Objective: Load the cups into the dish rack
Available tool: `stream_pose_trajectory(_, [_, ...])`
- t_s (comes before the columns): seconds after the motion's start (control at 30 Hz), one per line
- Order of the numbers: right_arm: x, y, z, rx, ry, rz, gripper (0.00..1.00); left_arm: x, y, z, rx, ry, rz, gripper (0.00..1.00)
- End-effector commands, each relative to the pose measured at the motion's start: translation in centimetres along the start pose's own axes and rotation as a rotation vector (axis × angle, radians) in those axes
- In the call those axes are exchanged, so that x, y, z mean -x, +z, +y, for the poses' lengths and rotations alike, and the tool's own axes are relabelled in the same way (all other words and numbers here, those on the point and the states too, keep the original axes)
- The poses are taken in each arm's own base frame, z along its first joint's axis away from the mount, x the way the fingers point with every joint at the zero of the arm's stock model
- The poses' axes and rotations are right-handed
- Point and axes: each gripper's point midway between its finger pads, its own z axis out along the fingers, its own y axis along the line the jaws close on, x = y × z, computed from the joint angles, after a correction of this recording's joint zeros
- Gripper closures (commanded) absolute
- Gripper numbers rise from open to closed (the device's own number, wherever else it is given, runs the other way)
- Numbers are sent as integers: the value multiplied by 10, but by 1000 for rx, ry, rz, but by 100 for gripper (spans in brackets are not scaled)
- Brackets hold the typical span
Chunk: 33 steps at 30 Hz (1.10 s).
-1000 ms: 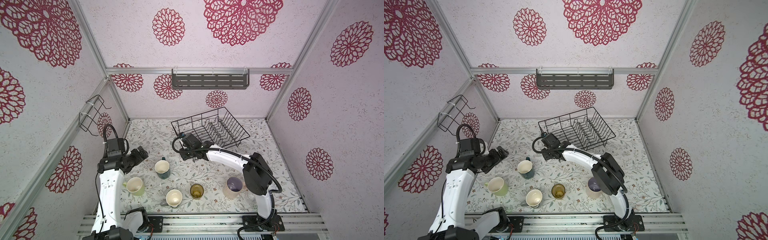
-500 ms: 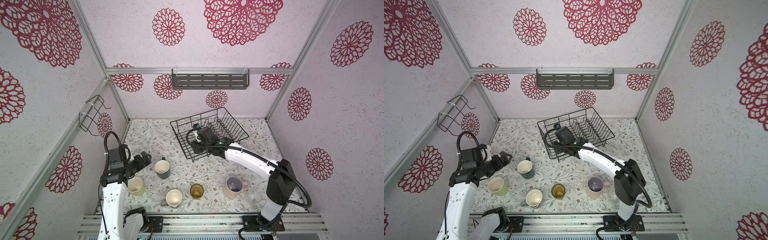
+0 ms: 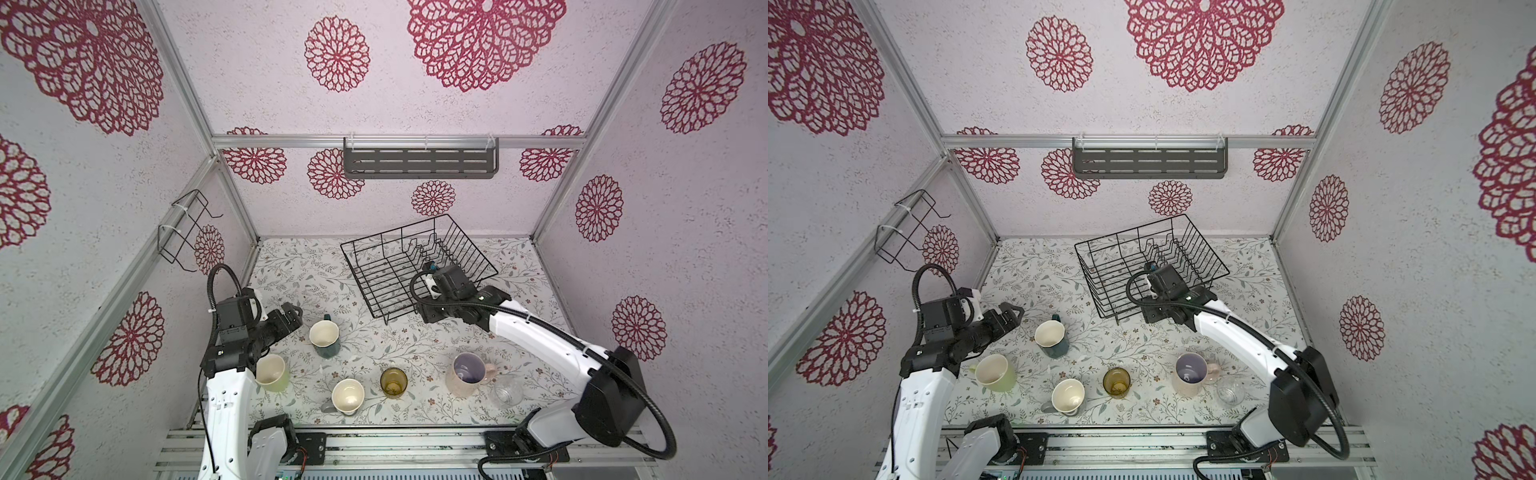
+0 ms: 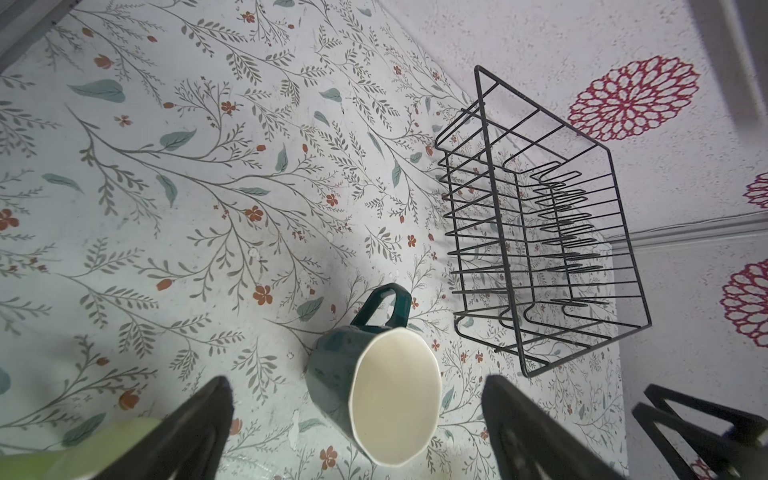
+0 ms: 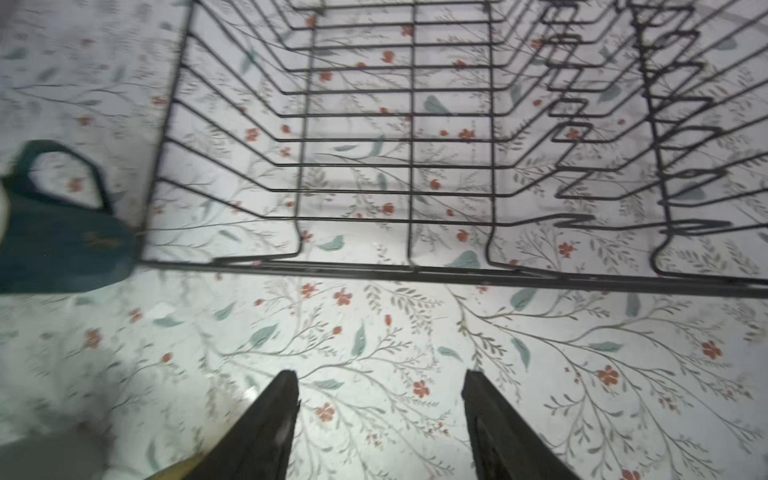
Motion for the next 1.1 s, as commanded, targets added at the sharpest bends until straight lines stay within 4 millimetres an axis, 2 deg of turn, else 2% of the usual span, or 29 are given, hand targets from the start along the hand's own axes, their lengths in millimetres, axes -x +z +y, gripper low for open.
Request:
stream_pose_trajectory(0.0, [22, -23, 25, 86, -49, -94, 33, -4, 4, -11, -61, -38, 43, 3])
stream_pose_trajectory(0.1, [29, -34, 2, -44, -33, -155, 31, -22, 2, -30, -159, -108, 153, 3])
stream_pose_trajectory(0.2, [38, -55, -17, -132, -11, -269, 26, -36, -3, -24, -84, -109, 181, 3])
stream_pose_trajectory(0.23, [40, -60, -20, -141, -13, -305, 20, -39, -3, -20, -42, -99, 181, 3])
stream_pose_trajectory(0.27, [40, -65, -23, -148, -9, -346, 6, -42, -3, -18, -10, -83, 180, 3])
stream_pose_trajectory(0.3, [42, -72, -27, -160, 13, -393, 1, -46, -2, -19, 5, -74, 188, 3])
stream_pose_trajectory(0.5, [40, -96, -58, -179, 181, -545, 1, -62, 20, -17, 87, -81, 223, 3])
stream_pose_trajectory(0.83, [23, -104, -77, -258, 224, -526, 1, -75, 48, 3, 380, 61, 291, 0])
stream_pose_trajectory(0.97, [22, -109, -77, -256, 223, -534, 1, -81, 61, 8, 405, 62, 295, 9])
stream_pose_trajectory(1.07, [20, -111, -78, -258, 226, -541, 2, -86, 68, 11, 419, 65, 316, 23])
